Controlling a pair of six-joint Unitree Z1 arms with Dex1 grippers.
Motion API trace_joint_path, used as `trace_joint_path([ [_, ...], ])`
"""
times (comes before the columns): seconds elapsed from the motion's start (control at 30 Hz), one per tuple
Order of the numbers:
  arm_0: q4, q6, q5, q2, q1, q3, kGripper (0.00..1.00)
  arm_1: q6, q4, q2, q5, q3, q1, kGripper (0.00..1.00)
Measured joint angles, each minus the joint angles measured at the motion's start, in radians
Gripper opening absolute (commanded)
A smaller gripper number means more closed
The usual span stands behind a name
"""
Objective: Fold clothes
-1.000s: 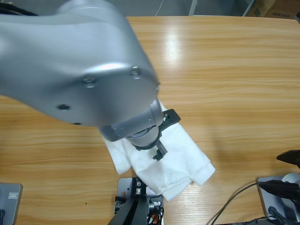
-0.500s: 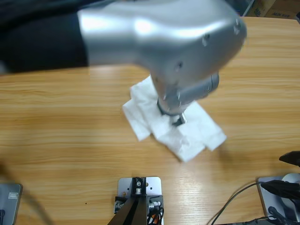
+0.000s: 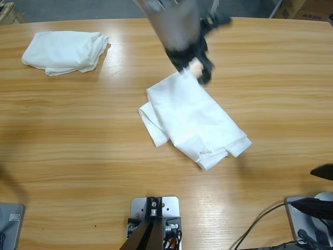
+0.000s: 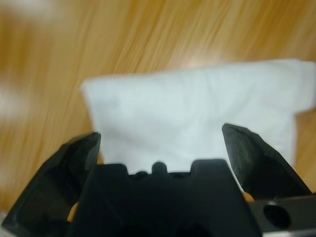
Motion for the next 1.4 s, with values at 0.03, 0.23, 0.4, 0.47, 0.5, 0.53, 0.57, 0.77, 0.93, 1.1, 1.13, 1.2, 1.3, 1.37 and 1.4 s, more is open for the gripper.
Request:
trace_joint_path([
  [0.03,0.001,-0.054,0.016,-0.057,0.022,0.051,0.968,-0.004,0.000,0.013,-0.001,-0.020,0.000,1.000],
  [0.23,-0.045,-0.356,0.129,-0.341,0.239,0.433,0.968,-0.049,0.008,0.146,-0.008,-0.133,-0.003,1.000],
  [0.4,-0.188,-0.533,0.136,-0.397,0.513,0.635,0.965,-0.112,0.023,0.236,0.008,-0.203,-0.085,1.000],
  [0.47,-0.210,-0.568,0.137,-0.364,0.586,0.597,0.959,-0.125,0.025,0.253,0.010,-0.215,-0.112,1.000],
  [0.5,-0.214,-0.575,0.139,-0.335,0.608,0.558,0.959,-0.127,0.026,0.257,0.011,-0.215,-0.119,1.000],
  [0.53,-0.217,-0.580,0.140,-0.300,0.626,0.512,0.959,-0.129,0.026,0.260,0.014,-0.215,-0.124,1.000],
  [0.57,-0.217,-0.582,0.140,-0.263,0.639,0.464,0.959,-0.131,0.026,0.262,0.017,-0.215,-0.128,1.000],
  [0.77,-0.114,-0.585,0.140,-0.061,0.676,0.203,0.964,-0.164,0.017,0.316,0.044,-0.215,-0.170,1.000],
  [0.93,-0.053,-0.545,0.140,0.003,0.696,0.180,0.964,-0.172,-0.044,0.390,0.073,-0.215,-0.188,1.000],
  [1.1,-0.048,-0.396,0.136,0.042,0.721,0.175,0.968,-0.184,-0.092,0.470,0.111,-0.219,-0.203,1.000],
  [1.13,-0.049,-0.371,0.133,0.053,0.730,0.171,0.968,-0.187,-0.095,0.480,0.113,-0.219,-0.206,1.000],
  [1.2,-0.049,-0.326,0.130,0.071,0.747,0.151,0.968,-0.191,-0.098,0.494,0.113,-0.219,-0.210,1.000],
  [1.3,-0.049,-0.294,0.129,0.087,0.768,0.129,0.968,-0.191,-0.103,0.499,0.115,-0.219,-0.214,1.000],
  [1.37,-0.049,-0.279,0.117,0.102,0.779,0.113,0.961,-0.191,-0.108,0.504,0.117,-0.219,-0.215,1.000],
  [1.4,-0.049,-0.275,0.111,0.112,0.781,0.105,0.955,-0.191,-0.111,0.507,0.118,-0.219,-0.215,1.000],
])
